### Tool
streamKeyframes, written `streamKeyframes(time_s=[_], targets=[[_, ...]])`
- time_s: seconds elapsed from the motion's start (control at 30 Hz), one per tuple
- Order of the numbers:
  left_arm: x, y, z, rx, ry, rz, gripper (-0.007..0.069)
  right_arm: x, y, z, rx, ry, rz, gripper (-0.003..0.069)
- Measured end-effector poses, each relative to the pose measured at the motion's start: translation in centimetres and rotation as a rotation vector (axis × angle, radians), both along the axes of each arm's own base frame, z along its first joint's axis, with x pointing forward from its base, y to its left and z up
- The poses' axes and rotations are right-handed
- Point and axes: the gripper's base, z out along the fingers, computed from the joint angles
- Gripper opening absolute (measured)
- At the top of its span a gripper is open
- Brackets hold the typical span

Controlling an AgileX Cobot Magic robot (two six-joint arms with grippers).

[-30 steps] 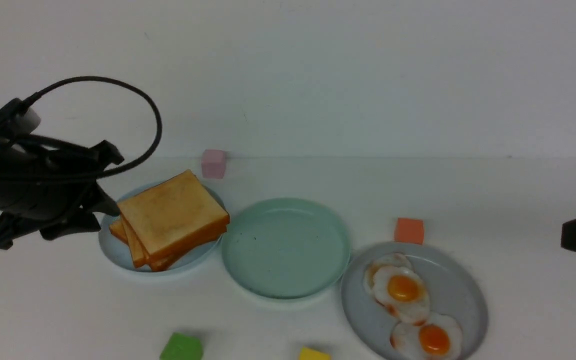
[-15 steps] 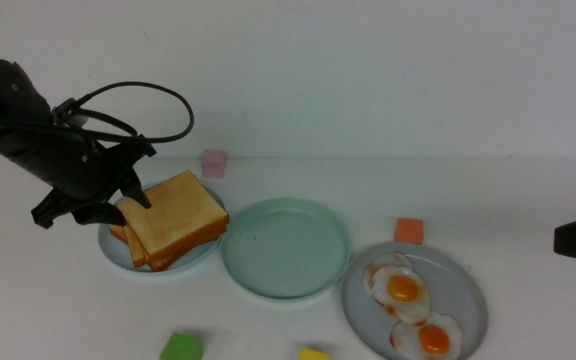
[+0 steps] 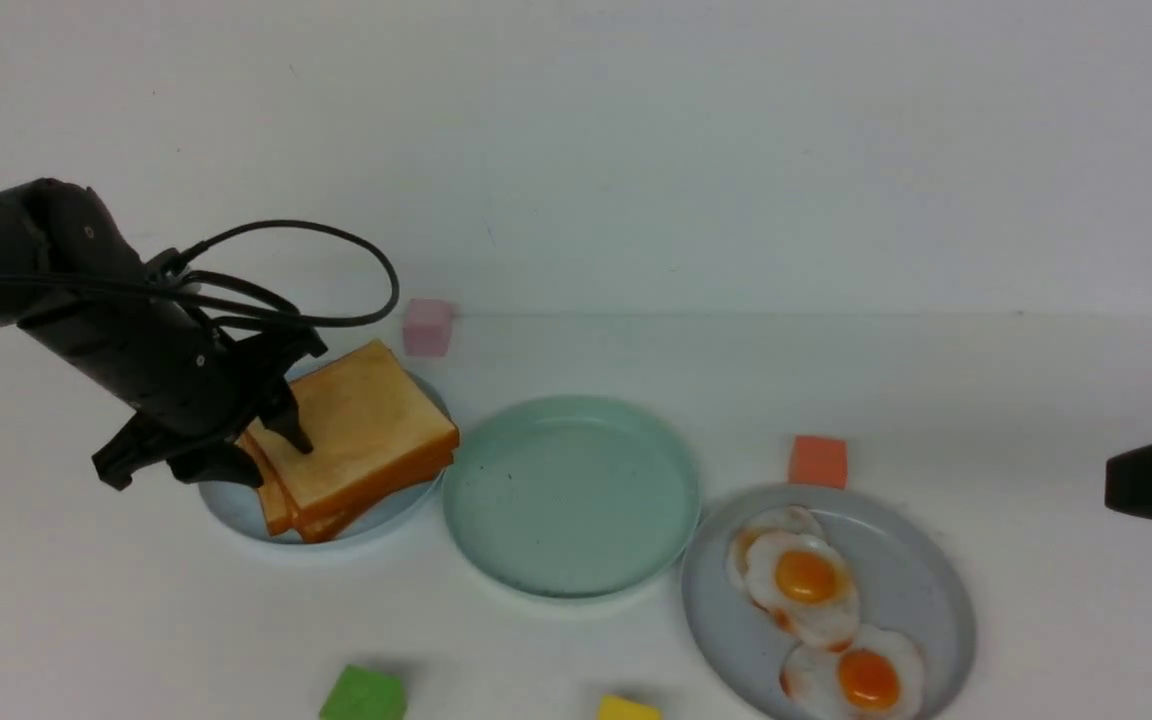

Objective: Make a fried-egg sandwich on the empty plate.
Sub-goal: Use the left arm to grab a slice of bread

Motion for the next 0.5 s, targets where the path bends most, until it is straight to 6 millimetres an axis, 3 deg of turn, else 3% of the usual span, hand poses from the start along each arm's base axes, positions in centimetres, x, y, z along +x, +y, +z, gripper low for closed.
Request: streamKeyframes(time_s=[0.5], targets=[[0.02, 0.04, 0.76, 0.010, -0.030, -0.014, 0.0088, -0.07, 0.01, -0.07, -0.002, 0.010, 0.003, 0.0241]])
